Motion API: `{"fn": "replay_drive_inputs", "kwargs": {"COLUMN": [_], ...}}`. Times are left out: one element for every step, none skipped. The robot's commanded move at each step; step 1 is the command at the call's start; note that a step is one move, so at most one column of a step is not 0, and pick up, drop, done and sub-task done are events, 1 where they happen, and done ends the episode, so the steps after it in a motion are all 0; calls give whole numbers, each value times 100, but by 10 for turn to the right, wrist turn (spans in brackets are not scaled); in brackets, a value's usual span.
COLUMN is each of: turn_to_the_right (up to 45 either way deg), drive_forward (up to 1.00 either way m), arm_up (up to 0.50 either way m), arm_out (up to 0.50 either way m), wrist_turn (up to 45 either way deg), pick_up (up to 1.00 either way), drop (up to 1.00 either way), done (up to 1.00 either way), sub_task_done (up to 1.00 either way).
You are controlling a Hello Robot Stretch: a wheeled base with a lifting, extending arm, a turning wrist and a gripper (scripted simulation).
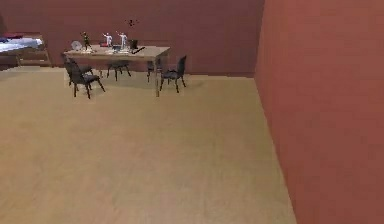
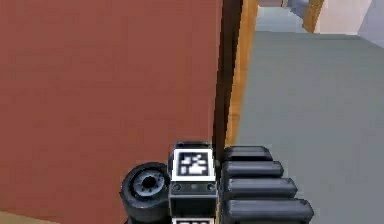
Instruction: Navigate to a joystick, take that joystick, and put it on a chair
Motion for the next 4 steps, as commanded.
{"fn": "replay_drive_inputs", "kwargs": {"turn_to_the_right": [60,0,0,30], "drive_forward": [0,100,100,0], "arm_up": [0,0,0,0], "arm_out": [0,0,0,0], "wrist_turn": [0,0,0,0], "pick_up": [0,0,0,0], "drop": [0,0,0,0], "done": [0,0,0,0], "sub_task_done": [0,0,0,0]}}
